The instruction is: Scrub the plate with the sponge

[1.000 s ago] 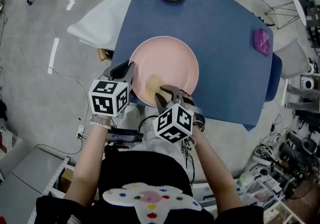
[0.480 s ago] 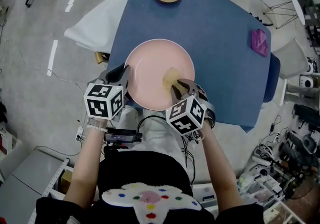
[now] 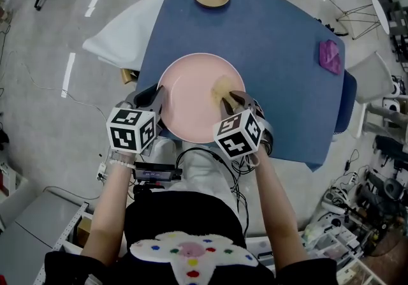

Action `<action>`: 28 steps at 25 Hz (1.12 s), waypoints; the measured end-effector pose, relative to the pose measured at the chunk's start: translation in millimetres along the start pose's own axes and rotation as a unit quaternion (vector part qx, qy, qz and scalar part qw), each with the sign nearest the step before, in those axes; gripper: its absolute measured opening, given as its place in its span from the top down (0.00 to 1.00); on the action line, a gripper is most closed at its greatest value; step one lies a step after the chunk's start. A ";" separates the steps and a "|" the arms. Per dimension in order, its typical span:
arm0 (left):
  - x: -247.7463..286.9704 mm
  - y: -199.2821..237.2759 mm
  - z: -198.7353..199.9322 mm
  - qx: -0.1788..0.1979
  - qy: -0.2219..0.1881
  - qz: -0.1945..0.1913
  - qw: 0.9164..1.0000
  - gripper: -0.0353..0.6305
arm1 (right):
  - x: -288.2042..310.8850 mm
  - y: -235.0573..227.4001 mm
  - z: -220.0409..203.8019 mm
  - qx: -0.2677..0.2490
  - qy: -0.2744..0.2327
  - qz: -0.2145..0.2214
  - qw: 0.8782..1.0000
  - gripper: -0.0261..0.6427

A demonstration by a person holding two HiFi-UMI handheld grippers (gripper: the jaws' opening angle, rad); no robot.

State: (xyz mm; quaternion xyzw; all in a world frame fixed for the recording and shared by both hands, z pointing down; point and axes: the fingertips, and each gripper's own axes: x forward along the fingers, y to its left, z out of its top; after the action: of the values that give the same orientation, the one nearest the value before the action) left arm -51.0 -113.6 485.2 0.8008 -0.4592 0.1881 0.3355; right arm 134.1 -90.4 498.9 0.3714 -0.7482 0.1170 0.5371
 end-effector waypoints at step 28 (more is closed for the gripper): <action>-83.0 -63.3 95.6 0.148 -0.111 -0.065 0.981 0.92 | -123.3 -21.9 43.0 0.217 -0.250 -0.085 0.940 0.89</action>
State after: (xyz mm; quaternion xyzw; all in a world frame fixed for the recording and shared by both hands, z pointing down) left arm -39.2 -108.6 344.3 0.8856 -0.4074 0.1418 0.1723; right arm 136.3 -77.3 367.1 0.5588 -0.7804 0.1335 0.2468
